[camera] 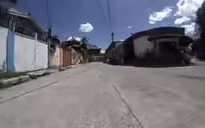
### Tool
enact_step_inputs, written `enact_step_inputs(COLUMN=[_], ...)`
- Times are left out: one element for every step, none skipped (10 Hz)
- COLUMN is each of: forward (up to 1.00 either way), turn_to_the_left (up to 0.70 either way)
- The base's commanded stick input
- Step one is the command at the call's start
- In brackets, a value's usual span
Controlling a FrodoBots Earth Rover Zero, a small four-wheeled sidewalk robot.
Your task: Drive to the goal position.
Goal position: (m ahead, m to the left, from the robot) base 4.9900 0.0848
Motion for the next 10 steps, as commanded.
enact_step_inputs(forward=[0.85,0.85,0.85,0.85,0.85,0.85,0.85,0.85,0.85,0.85], turn_to_the_left=[-0.34,-0.34,-0.34,-0.34,-0.34,-0.30,0.04,0.01,0.02,0.04])
